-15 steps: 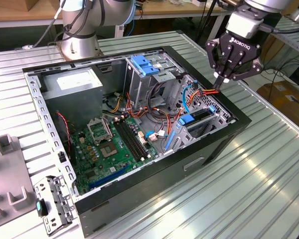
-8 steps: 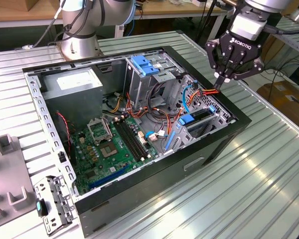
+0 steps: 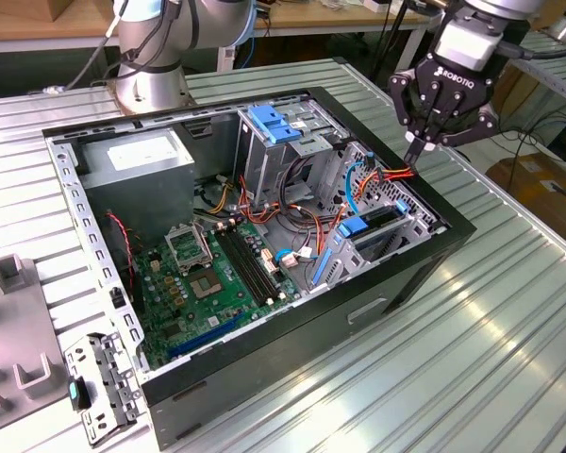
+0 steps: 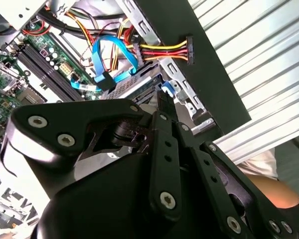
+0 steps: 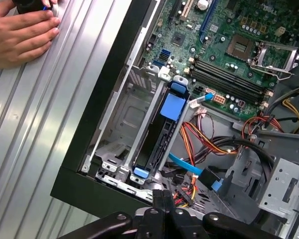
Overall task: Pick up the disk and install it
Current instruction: 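Insert the first disk wire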
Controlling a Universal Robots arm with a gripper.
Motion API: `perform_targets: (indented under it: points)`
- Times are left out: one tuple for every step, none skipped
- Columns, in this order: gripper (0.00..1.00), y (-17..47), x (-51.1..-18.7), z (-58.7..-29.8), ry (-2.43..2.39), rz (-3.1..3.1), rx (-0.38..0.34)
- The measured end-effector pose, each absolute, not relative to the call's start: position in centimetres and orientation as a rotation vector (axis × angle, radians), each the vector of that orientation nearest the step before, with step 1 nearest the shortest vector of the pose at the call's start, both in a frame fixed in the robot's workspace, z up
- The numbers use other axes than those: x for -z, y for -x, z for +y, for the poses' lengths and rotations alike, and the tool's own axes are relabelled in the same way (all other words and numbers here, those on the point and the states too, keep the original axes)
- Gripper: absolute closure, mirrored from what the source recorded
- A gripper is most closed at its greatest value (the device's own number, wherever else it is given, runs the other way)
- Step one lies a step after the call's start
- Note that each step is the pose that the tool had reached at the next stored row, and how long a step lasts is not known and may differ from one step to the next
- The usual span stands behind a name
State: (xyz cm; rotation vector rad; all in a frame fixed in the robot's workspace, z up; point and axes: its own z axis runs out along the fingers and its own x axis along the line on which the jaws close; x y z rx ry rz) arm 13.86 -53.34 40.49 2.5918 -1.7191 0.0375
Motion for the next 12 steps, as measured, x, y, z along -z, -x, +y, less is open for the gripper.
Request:
perform_targets:
  points:
    - [0.89, -13.97, -40.49, -53.24, -2.592, -1.719, -0.038]
    - [0.89, -14.09, -40.49, -53.15, -2.593, -1.718, -0.037]
    - [0.89, -14.15, -40.49, -53.13, -2.594, -1.716, -0.038]
    - [0.89, -14.16, -40.49, -53.12, -2.597, -1.712, -0.038]
    - [0.89, -14.18, -40.49, -53.12, -2.603, -1.702, -0.038]
    - [0.89, -14.19, -40.49, -53.11, -2.615, -1.684, -0.038]
    - [0.89, -14.19, -40.49, -53.11, -2.627, -1.665, -0.038]
    - [0.89, -14.19, -40.49, -53.11, -2.644, -1.639, -0.039]
    - [0.89, -14.20, -40.49, -53.11, -2.666, -1.604, -0.040]
    - [0.89, -14.20, -40.49, -53.11, -2.678, -1.585, -0.040]
    - [0.89, -14.21, -40.49, -53.11, -2.691, -1.563, -0.040]
    - [0.89, -14.24, -40.48, -53.11, -2.705, -1.539, -0.041]
